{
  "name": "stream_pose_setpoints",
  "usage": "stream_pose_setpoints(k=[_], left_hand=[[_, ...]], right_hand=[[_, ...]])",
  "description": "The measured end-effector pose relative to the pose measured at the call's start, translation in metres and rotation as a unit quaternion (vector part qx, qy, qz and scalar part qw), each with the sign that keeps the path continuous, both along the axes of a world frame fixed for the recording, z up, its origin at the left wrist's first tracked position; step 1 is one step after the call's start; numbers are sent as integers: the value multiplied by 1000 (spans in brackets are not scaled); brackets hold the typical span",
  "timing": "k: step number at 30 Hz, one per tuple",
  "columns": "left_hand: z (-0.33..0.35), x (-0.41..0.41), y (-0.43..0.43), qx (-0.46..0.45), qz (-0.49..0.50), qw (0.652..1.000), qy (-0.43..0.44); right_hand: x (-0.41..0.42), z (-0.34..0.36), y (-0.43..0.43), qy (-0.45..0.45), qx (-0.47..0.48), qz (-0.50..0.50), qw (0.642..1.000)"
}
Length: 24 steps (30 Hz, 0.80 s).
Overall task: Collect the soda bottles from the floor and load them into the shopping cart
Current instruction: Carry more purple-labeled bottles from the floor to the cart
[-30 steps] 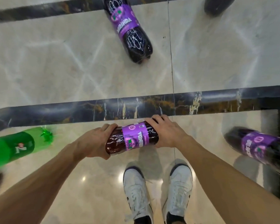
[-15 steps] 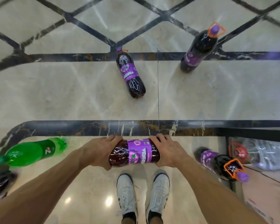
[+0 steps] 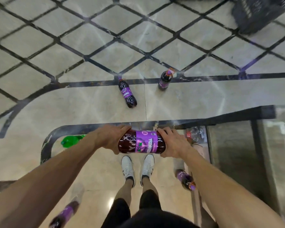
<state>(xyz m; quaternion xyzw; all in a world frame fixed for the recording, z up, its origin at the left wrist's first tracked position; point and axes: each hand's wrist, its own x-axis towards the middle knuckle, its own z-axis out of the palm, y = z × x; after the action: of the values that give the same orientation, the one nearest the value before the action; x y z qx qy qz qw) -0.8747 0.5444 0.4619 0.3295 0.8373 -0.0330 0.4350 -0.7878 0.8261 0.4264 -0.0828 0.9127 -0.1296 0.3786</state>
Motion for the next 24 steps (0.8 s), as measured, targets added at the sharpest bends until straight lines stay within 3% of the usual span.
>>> stream_pose_setpoints(k=[7,16,24], left_hand=[[66,15,39,34,-64,997,21],[92,11,83,63,-169,983,35],[108,24,132,120,-324,938,-4]], right_hand=[[47,72,33,24,28,-47,998],[106,106,47,52,45,-175,982],[202,143,15,41,73,-396,914]])
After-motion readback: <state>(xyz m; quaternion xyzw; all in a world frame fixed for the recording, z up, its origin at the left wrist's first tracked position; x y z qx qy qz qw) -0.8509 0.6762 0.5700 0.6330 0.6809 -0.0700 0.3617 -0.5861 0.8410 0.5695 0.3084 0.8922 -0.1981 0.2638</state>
